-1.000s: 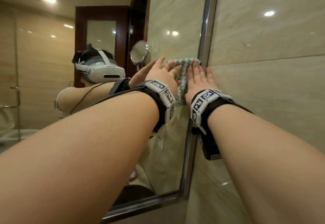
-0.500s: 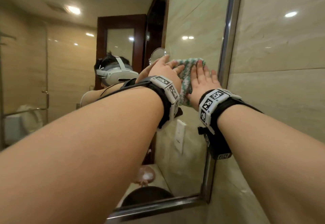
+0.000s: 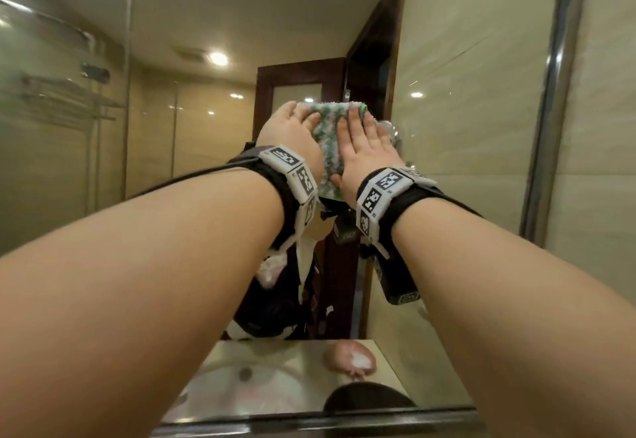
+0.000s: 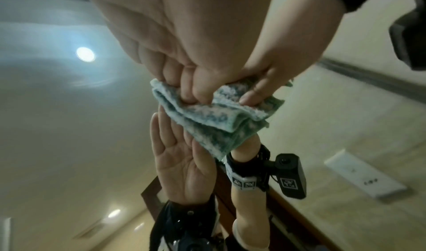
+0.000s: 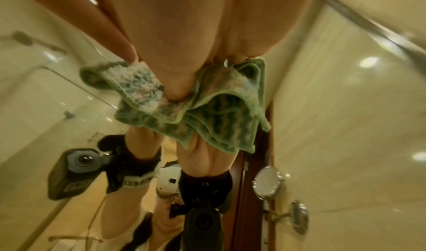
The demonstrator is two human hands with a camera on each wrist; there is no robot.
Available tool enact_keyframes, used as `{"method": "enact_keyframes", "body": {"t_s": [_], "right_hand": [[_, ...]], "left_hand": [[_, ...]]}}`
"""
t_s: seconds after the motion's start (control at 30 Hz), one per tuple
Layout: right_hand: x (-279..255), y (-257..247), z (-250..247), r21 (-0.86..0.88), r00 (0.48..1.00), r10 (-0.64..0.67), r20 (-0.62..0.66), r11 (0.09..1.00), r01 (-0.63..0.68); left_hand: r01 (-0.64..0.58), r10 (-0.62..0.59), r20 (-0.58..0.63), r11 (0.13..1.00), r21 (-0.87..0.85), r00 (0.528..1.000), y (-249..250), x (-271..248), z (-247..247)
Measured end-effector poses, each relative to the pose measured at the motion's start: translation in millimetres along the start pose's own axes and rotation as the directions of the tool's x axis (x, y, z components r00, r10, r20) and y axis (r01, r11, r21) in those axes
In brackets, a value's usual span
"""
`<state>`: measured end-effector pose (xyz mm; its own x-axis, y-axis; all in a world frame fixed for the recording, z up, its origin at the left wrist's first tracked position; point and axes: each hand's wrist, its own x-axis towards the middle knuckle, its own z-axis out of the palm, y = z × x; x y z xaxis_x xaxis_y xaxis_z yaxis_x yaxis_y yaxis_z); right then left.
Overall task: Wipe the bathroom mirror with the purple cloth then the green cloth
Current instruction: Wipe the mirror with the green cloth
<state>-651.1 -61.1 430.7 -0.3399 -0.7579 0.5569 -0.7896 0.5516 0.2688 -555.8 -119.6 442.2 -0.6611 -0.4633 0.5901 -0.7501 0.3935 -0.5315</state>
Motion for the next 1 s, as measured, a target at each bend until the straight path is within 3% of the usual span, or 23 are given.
{"method": "enact_keyframes", "body": {"t_s": [0.07,0.2,0.43,0.73,1.0], "right_hand": [[5,-32,-8,0.023,1.0,-0.026,-0.011,0.999,0.027],[13,-76,-20,0.025,0.999,-0.047,-0.007,0.999,0.047],[18,-87,-21,-0.009,1.0,-0.023,0.009,1.0,0.023],[25,-32,-4,-0.044,0.999,-0.013,-0.038,0.999,0.012],[3,100,17,-0.155,0.988,0.143,0.053,0.979,-0.134]], "left_hand": [[0.059,-0.059,0.014,0.998,-0.026,0.998,-24,-9,14],[0.029,-0.028,0.058,0.999,-0.021,0.998,-67,-25,36],[-0.064,0.047,0.113,0.986,0.152,0.992,-90,-32,46],[-0.106,0.095,0.068,0.977,0.186,0.993,-59,-16,18],[-0.224,0.224,0.018,0.974,0.042,0.975,55,37,-43]]}}
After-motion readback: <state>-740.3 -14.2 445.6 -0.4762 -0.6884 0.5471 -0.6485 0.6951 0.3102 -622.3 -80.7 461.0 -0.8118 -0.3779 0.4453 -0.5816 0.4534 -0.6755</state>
